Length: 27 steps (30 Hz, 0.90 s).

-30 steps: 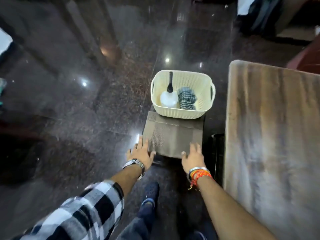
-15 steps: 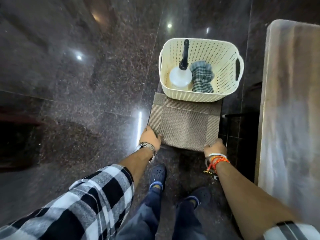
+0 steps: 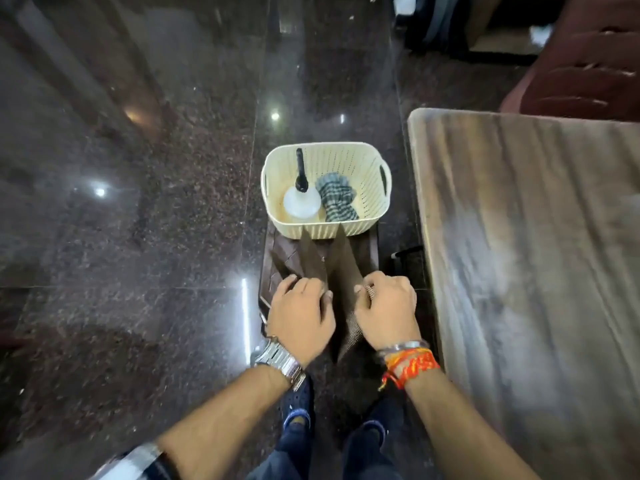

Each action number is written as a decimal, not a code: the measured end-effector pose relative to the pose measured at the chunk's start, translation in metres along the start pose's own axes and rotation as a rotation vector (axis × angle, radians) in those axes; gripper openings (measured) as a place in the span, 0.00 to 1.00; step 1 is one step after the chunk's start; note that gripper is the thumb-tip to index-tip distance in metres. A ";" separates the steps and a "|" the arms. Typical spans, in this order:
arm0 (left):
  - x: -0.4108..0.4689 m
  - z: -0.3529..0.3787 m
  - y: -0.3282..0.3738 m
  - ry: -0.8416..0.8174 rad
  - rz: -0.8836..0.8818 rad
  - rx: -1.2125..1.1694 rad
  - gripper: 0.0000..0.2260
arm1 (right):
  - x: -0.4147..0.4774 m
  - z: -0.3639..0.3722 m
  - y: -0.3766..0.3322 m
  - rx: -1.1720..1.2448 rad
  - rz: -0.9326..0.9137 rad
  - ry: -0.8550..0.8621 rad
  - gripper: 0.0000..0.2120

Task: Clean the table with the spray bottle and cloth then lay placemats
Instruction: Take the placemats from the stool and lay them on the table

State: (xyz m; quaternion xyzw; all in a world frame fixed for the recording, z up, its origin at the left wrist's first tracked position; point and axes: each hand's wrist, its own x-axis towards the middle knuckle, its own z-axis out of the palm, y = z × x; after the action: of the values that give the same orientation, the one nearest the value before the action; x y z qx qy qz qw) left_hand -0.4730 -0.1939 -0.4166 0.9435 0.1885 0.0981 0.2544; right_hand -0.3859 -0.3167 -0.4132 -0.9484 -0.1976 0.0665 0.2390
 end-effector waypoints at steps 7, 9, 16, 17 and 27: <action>0.049 -0.092 0.073 0.136 0.261 -0.317 0.04 | -0.019 -0.142 0.024 0.132 -0.097 0.316 0.11; 0.076 -0.106 0.100 0.175 0.289 -0.379 0.02 | -0.021 -0.175 0.045 0.159 -0.007 0.469 0.15; 0.175 -0.063 0.225 0.114 0.265 -0.458 0.06 | -0.013 -0.225 0.140 0.406 0.568 0.839 0.12; 0.186 -0.055 0.242 0.109 0.283 -0.433 0.06 | -0.009 -0.229 0.145 0.420 0.608 0.886 0.13; 0.280 0.079 0.343 -0.138 0.252 -0.117 0.27 | 0.066 -0.244 0.262 0.464 0.977 0.719 0.25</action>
State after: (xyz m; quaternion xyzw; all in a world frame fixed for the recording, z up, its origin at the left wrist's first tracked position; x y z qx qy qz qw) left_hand -0.0910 -0.3894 -0.2820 0.9476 0.0448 0.0748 0.3072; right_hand -0.1821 -0.6055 -0.3265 -0.8158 0.3685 -0.1132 0.4311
